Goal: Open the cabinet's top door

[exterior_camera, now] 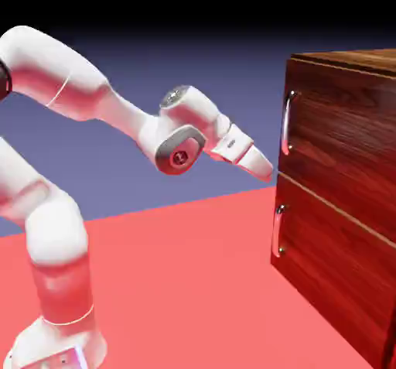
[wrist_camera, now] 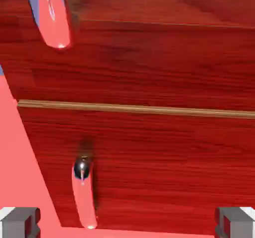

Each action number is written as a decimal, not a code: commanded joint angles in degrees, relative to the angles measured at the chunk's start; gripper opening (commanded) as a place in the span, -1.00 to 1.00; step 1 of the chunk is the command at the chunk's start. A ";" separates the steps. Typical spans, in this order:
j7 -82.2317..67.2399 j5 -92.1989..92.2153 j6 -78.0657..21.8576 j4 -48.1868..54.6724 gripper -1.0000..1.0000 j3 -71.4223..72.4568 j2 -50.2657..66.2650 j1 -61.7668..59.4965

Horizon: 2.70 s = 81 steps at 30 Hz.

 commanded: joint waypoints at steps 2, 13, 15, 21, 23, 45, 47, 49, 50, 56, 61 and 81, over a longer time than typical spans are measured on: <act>-2.37 4.99 -1.00 0.56 0.00 2.36 -1.83 -2.40; -15.40 32.40 -6.51 3.61 0.00 15.34 -11.90 -15.62; -17.77 37.39 -7.51 4.17 0.00 17.70 -13.73 -18.02; -24.88 52.34 -10.52 5.83 0.00 24.77 -19.23 -25.23; -27.25 57.32 -11.52 6.39 0.00 27.13 -21.06 -27.63; -53.31 112.15 -22.54 12.50 0.00 53.09 -41.20 -54.05; -55.68 117.14 -23.54 13.05 0.00 55.44 -43.03 -56.46; -58.05 122.12 -24.54 13.61 0.00 57.80 -44.86 -58.86; -59.24 124.61 -25.05 13.89 0.00 58.98 -45.78 -60.06; -66.35 139.57 -28.05 15.55 0.00 66.06 -51.27 -67.27; -68.63 145.53 -29.18 20.05 0.00 69.34 -52.58 -73.74; -79.24 140.53 -64.70 -4.07 -1.00 55.46 -51.47 -65.40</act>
